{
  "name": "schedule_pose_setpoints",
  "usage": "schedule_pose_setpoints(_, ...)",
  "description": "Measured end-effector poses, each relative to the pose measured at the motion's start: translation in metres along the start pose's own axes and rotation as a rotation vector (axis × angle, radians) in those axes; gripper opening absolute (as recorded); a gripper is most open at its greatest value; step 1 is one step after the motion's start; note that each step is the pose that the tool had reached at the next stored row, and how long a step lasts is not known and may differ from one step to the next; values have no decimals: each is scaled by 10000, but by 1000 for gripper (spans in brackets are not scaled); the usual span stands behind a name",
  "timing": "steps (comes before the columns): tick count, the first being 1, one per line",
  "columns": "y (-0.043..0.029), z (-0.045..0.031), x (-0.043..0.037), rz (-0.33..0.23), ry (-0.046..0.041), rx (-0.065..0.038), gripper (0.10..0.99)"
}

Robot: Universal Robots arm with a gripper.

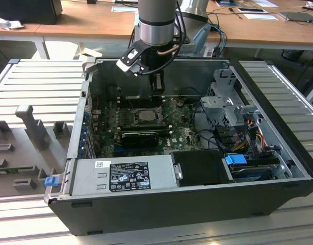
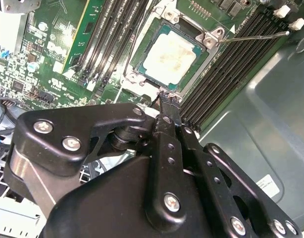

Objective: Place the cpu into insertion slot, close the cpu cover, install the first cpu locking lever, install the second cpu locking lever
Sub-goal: 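Close the cpu cover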

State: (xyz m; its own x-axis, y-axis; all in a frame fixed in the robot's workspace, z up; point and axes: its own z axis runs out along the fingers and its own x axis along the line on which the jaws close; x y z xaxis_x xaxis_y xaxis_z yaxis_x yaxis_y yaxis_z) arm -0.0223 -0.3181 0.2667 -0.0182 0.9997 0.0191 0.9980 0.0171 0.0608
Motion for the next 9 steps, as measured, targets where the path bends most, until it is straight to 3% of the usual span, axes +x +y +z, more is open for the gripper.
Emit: schedule_pose_setpoints(9,33,-22,1,-1,-2,1,106)
